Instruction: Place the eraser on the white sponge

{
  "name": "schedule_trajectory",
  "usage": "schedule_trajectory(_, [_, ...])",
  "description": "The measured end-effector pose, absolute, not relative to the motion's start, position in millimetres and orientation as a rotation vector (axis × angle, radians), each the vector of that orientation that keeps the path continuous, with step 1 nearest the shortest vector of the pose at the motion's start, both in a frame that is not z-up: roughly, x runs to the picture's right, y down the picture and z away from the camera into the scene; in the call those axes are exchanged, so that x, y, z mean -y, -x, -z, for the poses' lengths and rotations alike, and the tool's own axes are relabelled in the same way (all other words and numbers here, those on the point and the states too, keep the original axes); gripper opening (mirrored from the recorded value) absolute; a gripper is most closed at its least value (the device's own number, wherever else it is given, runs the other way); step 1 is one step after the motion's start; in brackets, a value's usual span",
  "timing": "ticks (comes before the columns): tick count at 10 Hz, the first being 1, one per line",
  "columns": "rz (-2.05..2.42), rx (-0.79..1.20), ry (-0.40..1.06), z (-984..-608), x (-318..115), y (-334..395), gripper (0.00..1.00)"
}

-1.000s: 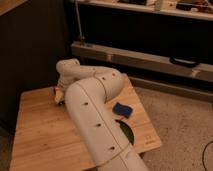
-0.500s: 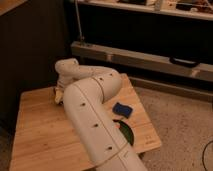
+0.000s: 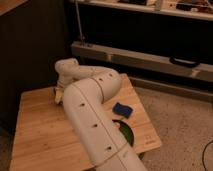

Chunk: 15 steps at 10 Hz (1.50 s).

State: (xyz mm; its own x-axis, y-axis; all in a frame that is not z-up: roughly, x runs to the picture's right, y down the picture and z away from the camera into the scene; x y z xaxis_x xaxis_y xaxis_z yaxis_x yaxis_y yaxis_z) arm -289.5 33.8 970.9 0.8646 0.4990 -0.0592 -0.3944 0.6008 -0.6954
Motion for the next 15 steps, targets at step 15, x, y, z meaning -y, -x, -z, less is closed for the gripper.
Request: schedule_trajectory(15, [-0.539, 0.024, 0.735, -975.7, -25.6, 278.8, 0.28])
